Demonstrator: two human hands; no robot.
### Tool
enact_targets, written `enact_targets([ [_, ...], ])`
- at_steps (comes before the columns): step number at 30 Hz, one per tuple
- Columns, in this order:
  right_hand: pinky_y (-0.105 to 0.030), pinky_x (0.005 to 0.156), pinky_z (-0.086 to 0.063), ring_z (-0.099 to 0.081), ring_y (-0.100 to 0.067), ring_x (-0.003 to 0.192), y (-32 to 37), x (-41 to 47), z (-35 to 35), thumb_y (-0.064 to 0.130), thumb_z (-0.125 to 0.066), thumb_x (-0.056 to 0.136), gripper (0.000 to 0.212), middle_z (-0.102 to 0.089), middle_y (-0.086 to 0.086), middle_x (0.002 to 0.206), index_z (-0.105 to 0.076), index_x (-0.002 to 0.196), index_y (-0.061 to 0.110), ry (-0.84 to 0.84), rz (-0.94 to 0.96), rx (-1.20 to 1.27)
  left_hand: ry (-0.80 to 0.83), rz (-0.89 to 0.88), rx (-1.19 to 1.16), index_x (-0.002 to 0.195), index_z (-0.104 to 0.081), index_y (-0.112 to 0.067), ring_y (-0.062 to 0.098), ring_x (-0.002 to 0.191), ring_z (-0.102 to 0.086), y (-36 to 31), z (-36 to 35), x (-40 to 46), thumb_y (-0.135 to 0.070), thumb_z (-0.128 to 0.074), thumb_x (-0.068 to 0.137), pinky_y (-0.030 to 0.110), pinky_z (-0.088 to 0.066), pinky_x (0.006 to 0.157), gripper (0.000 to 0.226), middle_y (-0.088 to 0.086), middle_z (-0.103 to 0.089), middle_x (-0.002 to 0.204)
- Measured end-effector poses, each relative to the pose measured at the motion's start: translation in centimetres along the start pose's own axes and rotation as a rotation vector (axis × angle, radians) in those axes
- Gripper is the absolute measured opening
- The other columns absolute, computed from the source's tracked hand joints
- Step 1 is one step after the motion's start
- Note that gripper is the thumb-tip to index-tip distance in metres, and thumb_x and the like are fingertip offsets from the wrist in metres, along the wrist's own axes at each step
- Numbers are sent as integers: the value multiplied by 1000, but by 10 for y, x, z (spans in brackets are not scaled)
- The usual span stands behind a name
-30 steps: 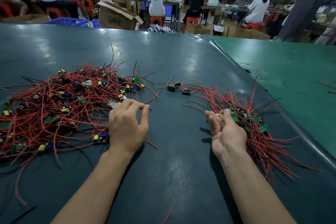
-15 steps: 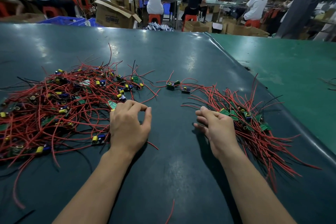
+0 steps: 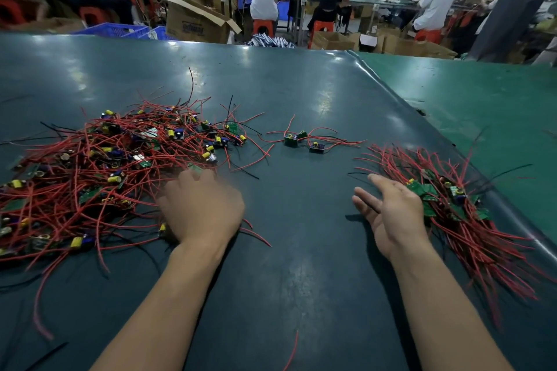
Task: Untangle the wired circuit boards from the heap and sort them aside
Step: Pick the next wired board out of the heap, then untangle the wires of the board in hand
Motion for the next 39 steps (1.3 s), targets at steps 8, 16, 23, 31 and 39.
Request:
enact_targets([
  [8, -29, 60, -53, -68, -14, 65, -4, -23, -32, 23, -66, 88, 16, -68, 5, 64, -68, 72, 21, 177, 393, -779, -8, 24, -55, 118, -63, -10, 40, 111, -48, 7, 5, 4, -21, -59, 89, 44, -38, 95, 31, 19, -57, 119],
  [16, -32, 58, -53, -67, -20, 63, -1, -24, -30, 27, -66, 89, 15, -69, 5, 67, -69, 74, 25, 162, 418, -751, -235, -120, -257, 114, -65, -16, 35, 98, -58, -3, 31, -6, -12, -69, 85, 47, -41, 87, 30, 10, -64, 110],
  [23, -34, 61, -54, -67, -19, 62, 0, -26, -33, 29, -65, 90, 16, -68, 8, 67, -68, 74, 26, 181, 449, -764, -366, -250, -471, 107, -68, -10, 33, 87, -64, -11, 47, -14, -7, -75, 81, 44, -47, 75, 27, 9, -65, 101],
  [31, -32, 62, -55, -69, -20, 67, 1, -32, -37, 27, -66, 91, 12, -70, 2, 74, -71, 80, 22, 232, 403, -722, -386, -658, -751, 99, -70, 0, 19, 84, -65, -41, 56, -34, -10, -84, 75, 30, -53, 82, 30, 8, -67, 93],
  [39, -22, 44, -47, -60, -14, 58, -18, -70, -78, 24, -59, 89, 21, -70, -5, 90, -67, 103, 11, 697, 128, -304, -7, -972, -848, 112, -67, -7, 5, 99, -62, -75, 37, -59, -14, -66, 87, 19, -49, 87, 27, -3, -66, 109],
])
Point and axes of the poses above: each hand's wrist, its own x-axis towards the middle knuckle, its own z-axis out of the back of the hand, y = z × x, the point moved 8 cm from there along x, towards the middle knuckle
